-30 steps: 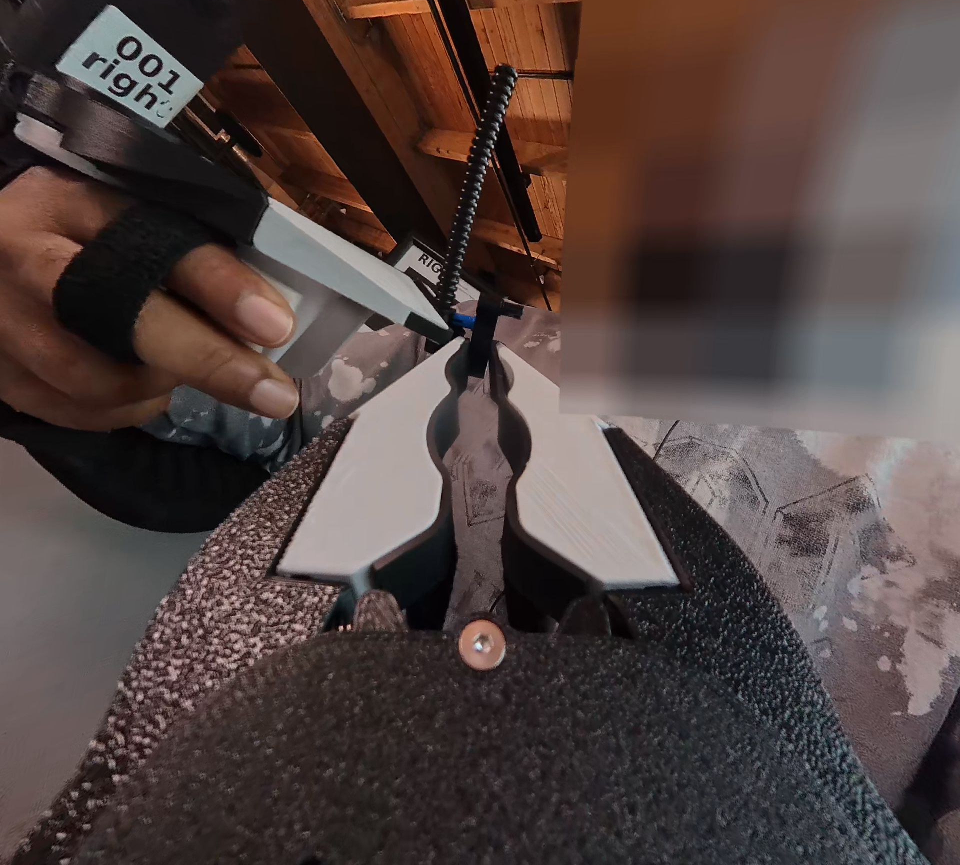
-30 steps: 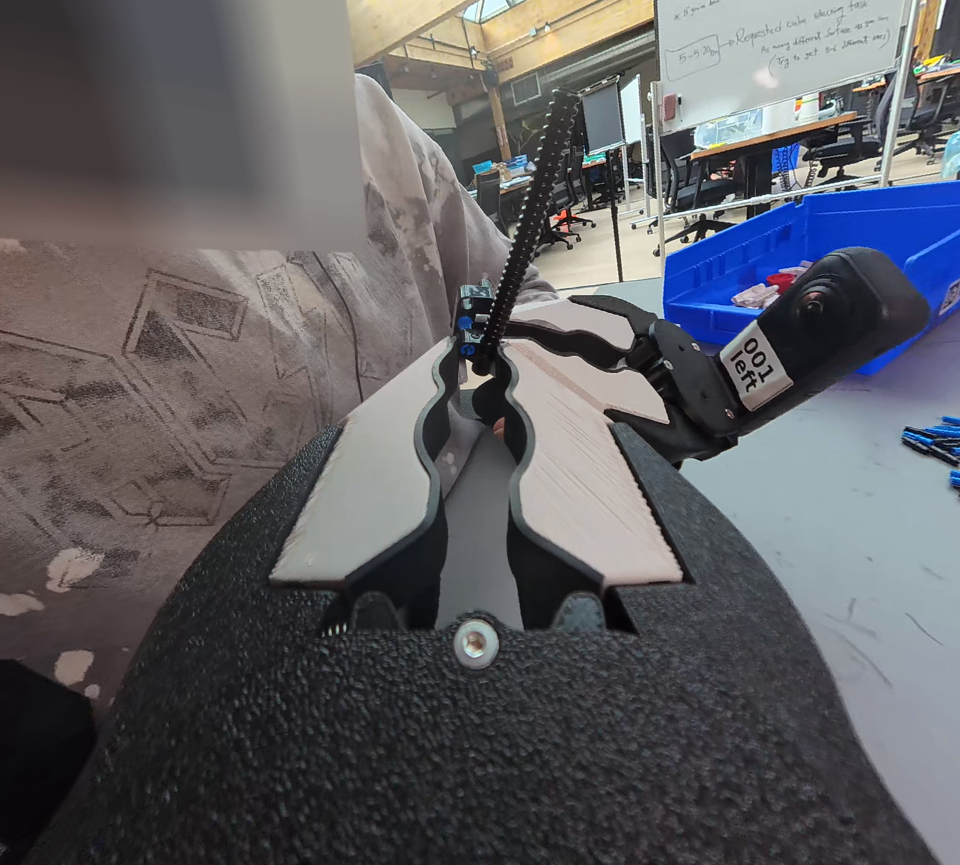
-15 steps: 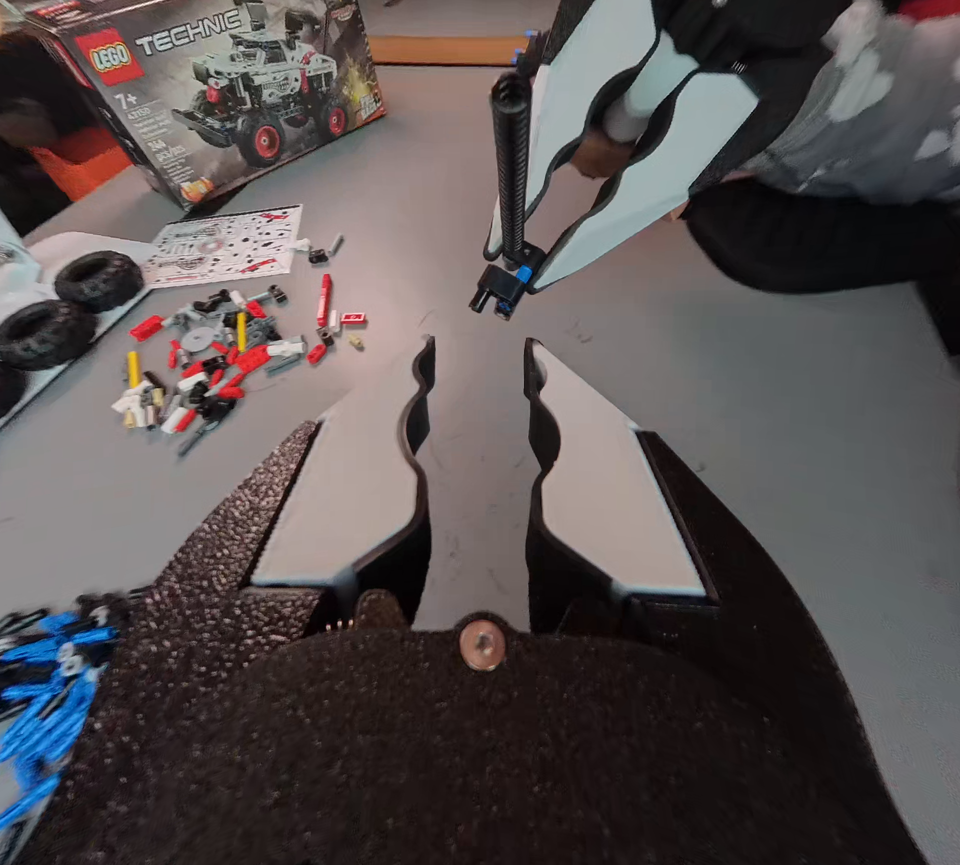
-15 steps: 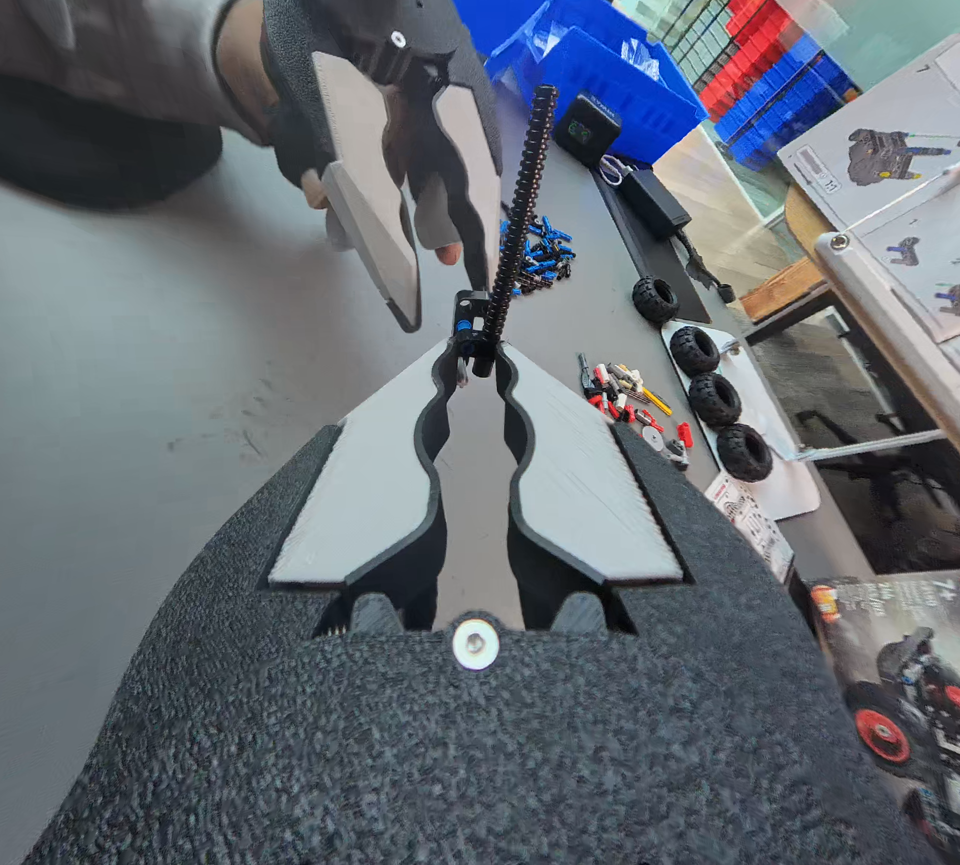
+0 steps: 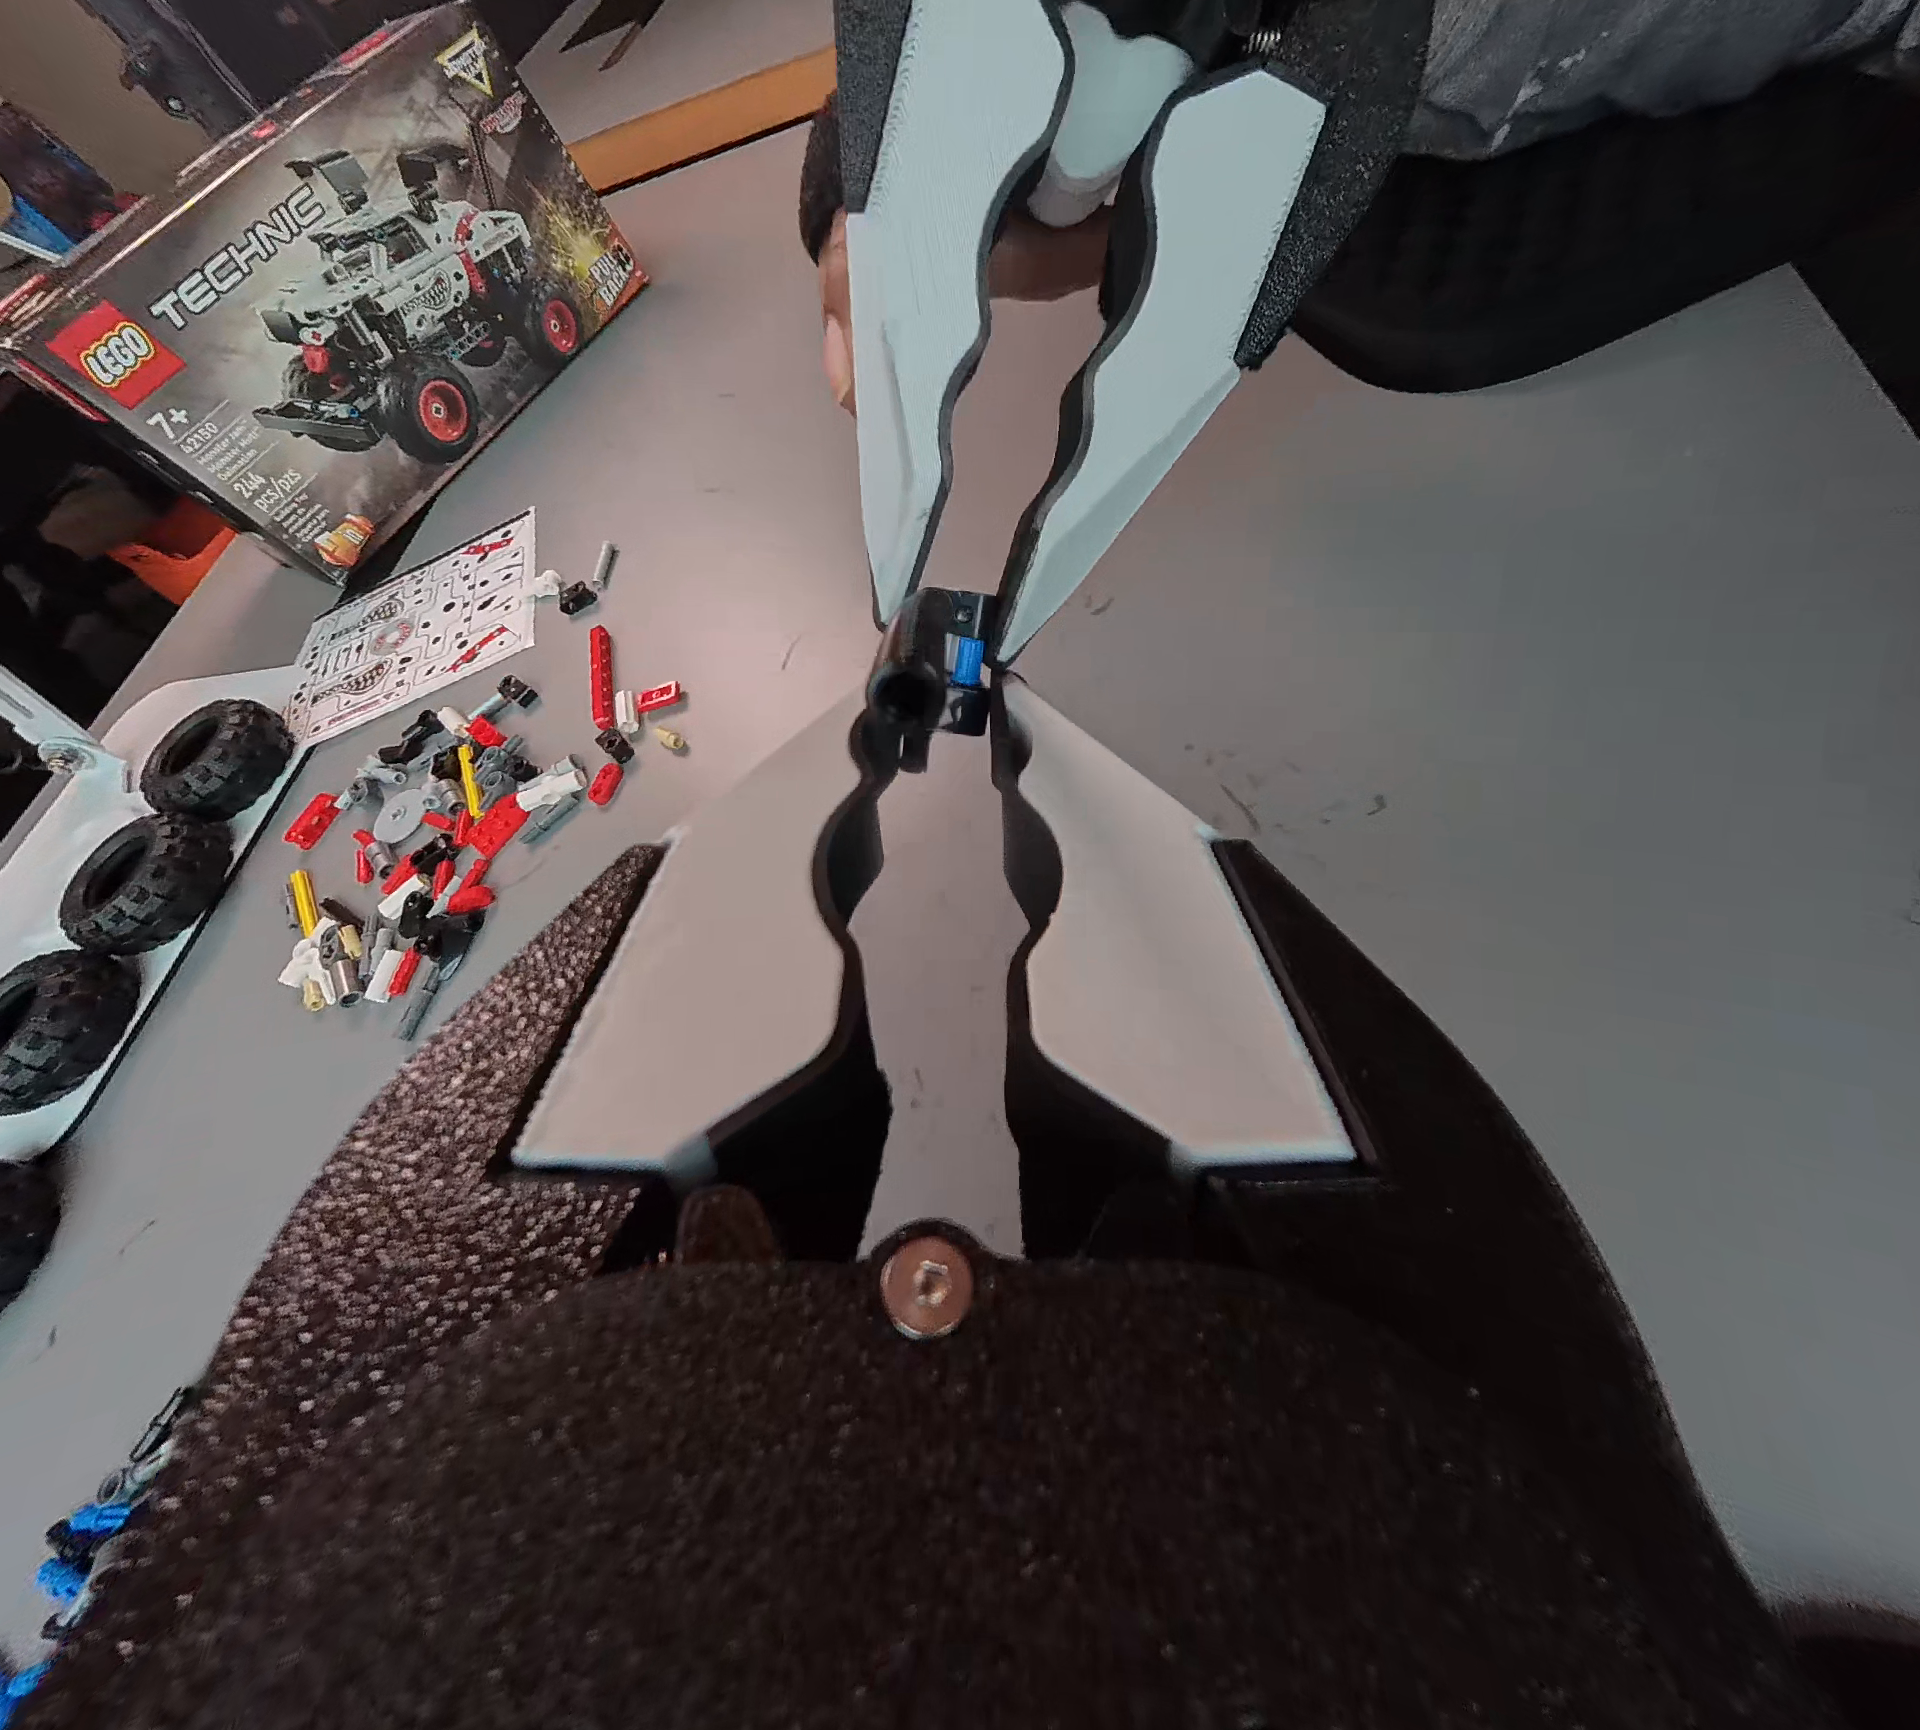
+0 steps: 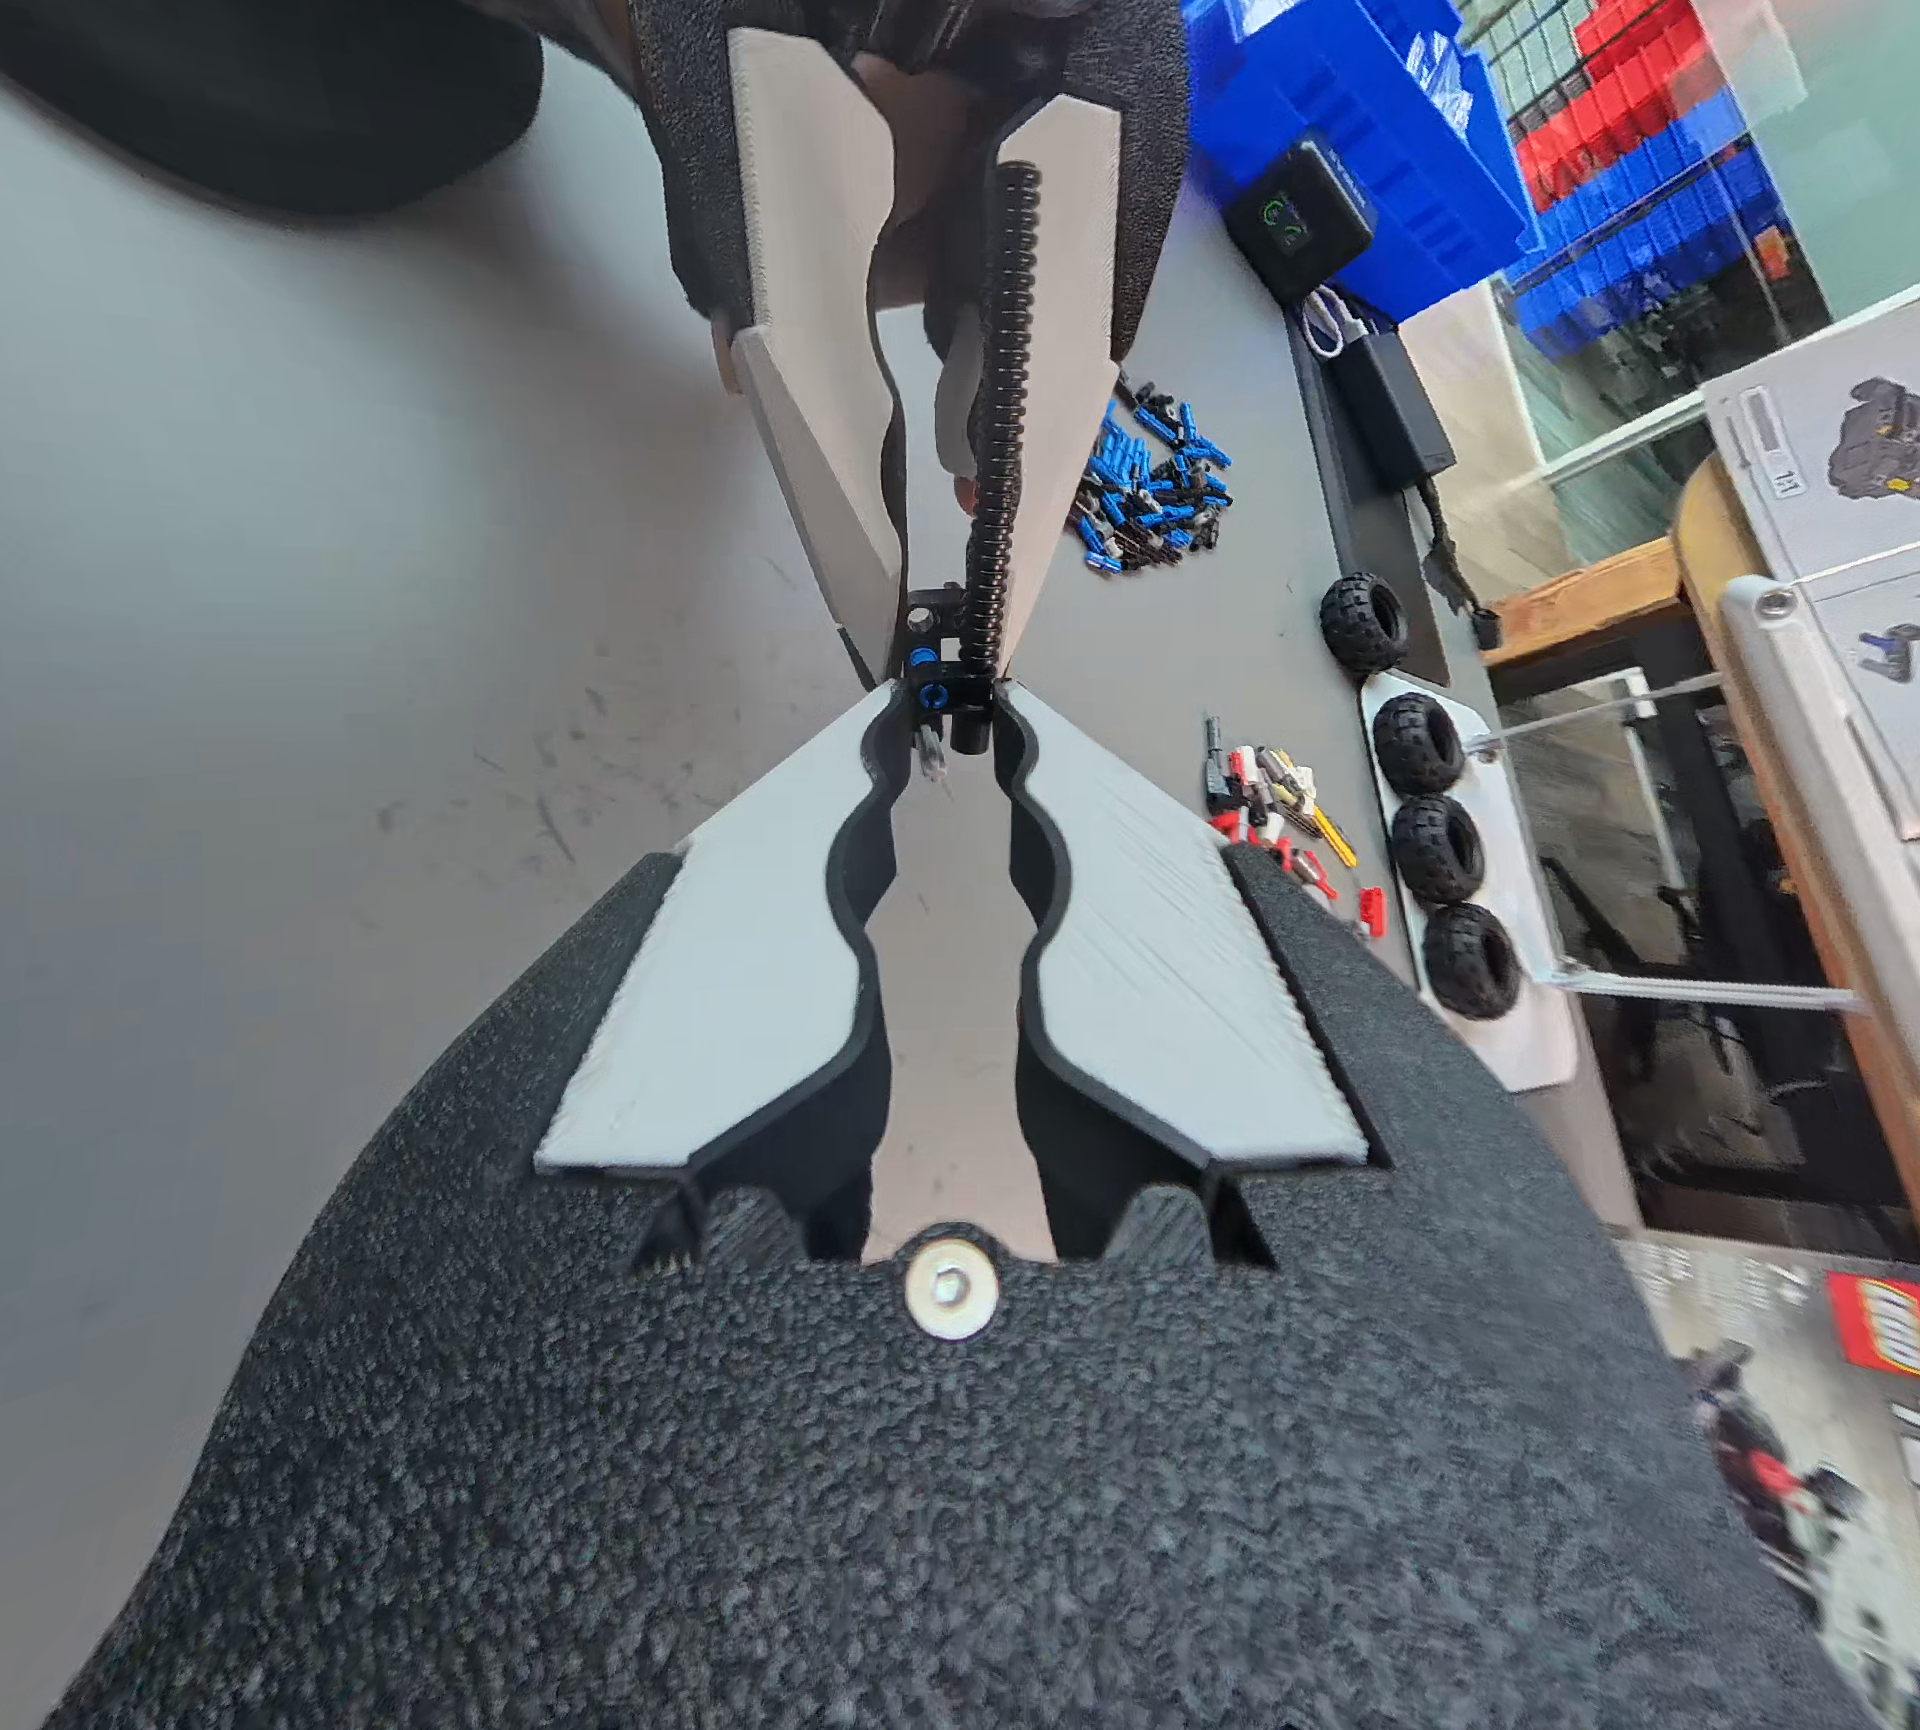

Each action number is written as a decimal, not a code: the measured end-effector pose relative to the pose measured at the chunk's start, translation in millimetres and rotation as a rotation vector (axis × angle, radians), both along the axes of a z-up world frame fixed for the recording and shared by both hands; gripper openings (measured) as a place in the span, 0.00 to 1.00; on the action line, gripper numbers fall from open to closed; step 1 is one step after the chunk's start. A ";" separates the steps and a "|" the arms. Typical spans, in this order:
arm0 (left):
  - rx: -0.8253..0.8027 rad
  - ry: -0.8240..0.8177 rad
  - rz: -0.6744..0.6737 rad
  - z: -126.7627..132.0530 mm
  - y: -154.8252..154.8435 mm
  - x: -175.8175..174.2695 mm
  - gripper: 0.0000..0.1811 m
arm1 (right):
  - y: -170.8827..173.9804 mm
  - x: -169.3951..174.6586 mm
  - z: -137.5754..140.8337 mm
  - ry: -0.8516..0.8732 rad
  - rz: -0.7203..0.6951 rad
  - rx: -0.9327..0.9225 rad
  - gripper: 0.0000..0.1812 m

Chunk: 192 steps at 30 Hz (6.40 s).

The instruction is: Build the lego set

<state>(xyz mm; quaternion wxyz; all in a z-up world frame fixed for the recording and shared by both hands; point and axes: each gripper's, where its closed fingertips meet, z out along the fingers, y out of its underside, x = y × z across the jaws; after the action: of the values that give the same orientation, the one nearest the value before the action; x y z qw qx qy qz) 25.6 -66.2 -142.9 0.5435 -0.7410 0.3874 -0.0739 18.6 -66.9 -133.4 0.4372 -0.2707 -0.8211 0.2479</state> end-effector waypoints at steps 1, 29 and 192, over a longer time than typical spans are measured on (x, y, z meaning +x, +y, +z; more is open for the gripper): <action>0.010 -0.016 -0.010 3.1 -1.2 1.3 0.09 | -1.5 1.2 2.6 -0.001 0.011 -0.071 0.08; 0.199 -0.218 -0.077 43.6 -13.0 13.2 0.11 | -32.2 9.6 44.5 -0.287 0.232 -1.574 0.14; -0.002 -0.718 -0.333 80.8 -41.1 30.6 0.13 | -46.4 36.3 71.2 0.182 0.327 -0.741 0.09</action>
<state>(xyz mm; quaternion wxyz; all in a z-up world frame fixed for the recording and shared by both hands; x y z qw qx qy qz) 56.2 -107.3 -62.2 0.6243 -0.5956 0.2875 -0.4157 54.9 -113.3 -62.2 0.3358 -0.2528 -0.6665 0.6158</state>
